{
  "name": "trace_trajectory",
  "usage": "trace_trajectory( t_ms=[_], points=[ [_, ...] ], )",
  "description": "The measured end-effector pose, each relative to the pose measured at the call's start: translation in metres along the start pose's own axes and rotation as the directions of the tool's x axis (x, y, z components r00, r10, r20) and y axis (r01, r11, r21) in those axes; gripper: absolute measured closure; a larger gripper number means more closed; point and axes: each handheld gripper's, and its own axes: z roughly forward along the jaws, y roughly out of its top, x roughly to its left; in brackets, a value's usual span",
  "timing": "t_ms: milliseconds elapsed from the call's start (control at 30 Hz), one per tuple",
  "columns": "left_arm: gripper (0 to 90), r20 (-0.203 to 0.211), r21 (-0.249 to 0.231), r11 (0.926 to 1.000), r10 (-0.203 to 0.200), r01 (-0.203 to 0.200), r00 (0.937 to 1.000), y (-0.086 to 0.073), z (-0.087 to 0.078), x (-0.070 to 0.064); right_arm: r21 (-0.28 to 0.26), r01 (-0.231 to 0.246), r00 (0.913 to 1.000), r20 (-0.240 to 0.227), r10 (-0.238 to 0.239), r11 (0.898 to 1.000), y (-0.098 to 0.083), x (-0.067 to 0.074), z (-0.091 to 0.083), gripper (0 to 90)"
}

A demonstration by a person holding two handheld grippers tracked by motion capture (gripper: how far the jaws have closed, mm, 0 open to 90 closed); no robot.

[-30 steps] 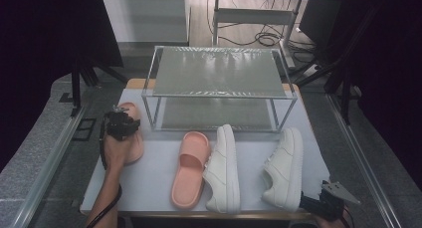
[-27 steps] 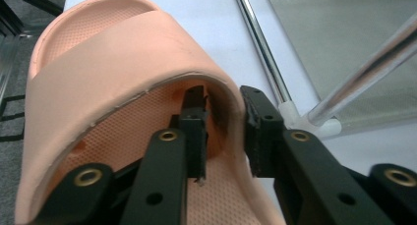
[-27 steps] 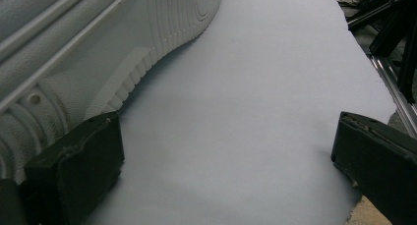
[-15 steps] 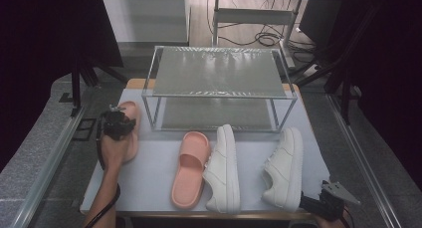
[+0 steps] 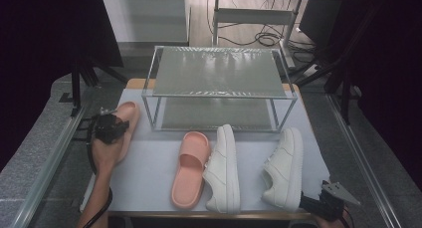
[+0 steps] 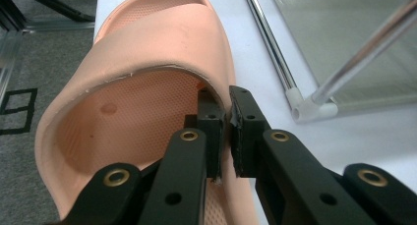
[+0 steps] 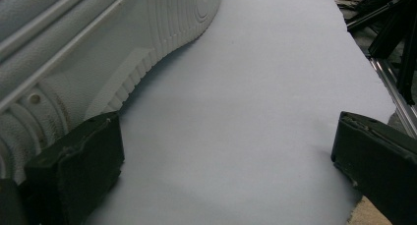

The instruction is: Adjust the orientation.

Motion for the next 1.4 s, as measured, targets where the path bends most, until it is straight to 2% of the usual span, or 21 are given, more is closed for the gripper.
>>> trace_trajectory(
  t_ms=[400, 667, 733, 767, 800, 967, 1100, 1400],
  points=[
    [84.4, 0.022, -0.017, 0.9977, 0.065, -0.065, 0.9976, -0.008, -0.026, -0.005, 0.0, 0.0, 1.0, 0.0, 0.0, 1.0, 0.0, 0.0, 0.0, 0.0],
    [84.3, 0.062, -0.018, 0.9931, 0.117, -0.116, 0.9913, -0.024, -0.043, -0.013, 0.0, -0.001, 1.0, 0.0, 0.001, 1.0, 0.0, 0.0, 0.0, 0.0],
    [84.2, 0.072, -0.017, 0.9915, 0.13, -0.129, 0.9889, -0.029, -0.048, -0.016, 0.0, -0.001, 1.0, 0.0, 0.001, 1.0, 0.0, 0.0, 0.0, 0.0],
    [84.2, 0.086, -0.019, 0.9895, 0.145, -0.143, 0.9857, -0.033, -0.052, -0.019, -0.001, -0.001, 1.0, 0.0, 0.001, 1.0, 0.0, 0.0, 0.0, 0.0],
    [84.1, 0.086, -0.019, 0.9895, 0.145, -0.143, 0.9857, -0.033, -0.052, -0.019, -0.001, -0.001, 1.0, 0.0, 0.001, 1.0, 0.0, 0.0, 0.0, 0.0],
    [83.6, 0.108, -0.017, 0.9824, 0.187, -0.186, 0.9764, -0.046, -0.064, -0.029, 0.0, -0.001, 1.0, 0.0, 0.001, 1.0, 0.0, 0.0, 0.0, 0.0],
    [83.5, 0.12, -0.017, 0.98, 0.199, -0.198, 0.9726, -0.051, -0.07, -0.035, -0.001, -0.001, 1.0, 0.001, 0.001, 1.0, 0.0, 0.0, 0.0, 0.0],
    [83.7, 0.171, -0.031, 0.9675, 0.253, -0.251, 0.9524, -0.063, -0.087, -0.058, 0.0, -0.001, 1.0, 0.001, 0.001, 1.0, 0.0, 0.0, 0.0, 0.0]
  ],
)
